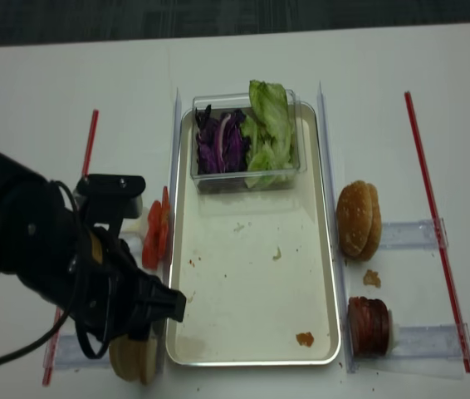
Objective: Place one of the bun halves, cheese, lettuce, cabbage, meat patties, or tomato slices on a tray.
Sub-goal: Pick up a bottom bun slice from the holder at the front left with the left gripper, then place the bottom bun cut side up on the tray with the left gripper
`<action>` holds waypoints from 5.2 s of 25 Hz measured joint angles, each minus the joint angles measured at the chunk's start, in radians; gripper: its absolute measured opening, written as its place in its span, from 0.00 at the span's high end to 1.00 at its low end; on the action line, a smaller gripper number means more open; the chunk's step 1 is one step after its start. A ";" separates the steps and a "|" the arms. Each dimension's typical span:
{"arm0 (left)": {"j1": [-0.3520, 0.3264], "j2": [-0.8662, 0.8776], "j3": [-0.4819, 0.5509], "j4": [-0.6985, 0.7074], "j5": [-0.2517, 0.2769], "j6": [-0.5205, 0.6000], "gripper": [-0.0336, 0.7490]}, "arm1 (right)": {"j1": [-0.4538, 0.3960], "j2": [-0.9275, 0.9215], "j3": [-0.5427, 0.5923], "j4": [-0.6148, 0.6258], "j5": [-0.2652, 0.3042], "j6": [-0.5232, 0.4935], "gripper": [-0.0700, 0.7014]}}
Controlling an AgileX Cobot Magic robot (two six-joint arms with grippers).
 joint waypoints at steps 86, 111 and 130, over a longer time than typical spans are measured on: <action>0.006 0.155 -0.167 -0.159 -0.141 0.192 0.84 | 0.000 0.000 0.000 -0.001 0.000 0.004 0.27; 0.224 0.305 0.140 -1.350 -0.155 1.251 0.84 | 0.000 0.000 0.000 -0.005 0.000 0.004 0.27; 0.224 0.541 0.140 -1.561 -0.112 1.469 0.84 | 0.000 0.000 0.000 -0.005 0.000 0.002 0.27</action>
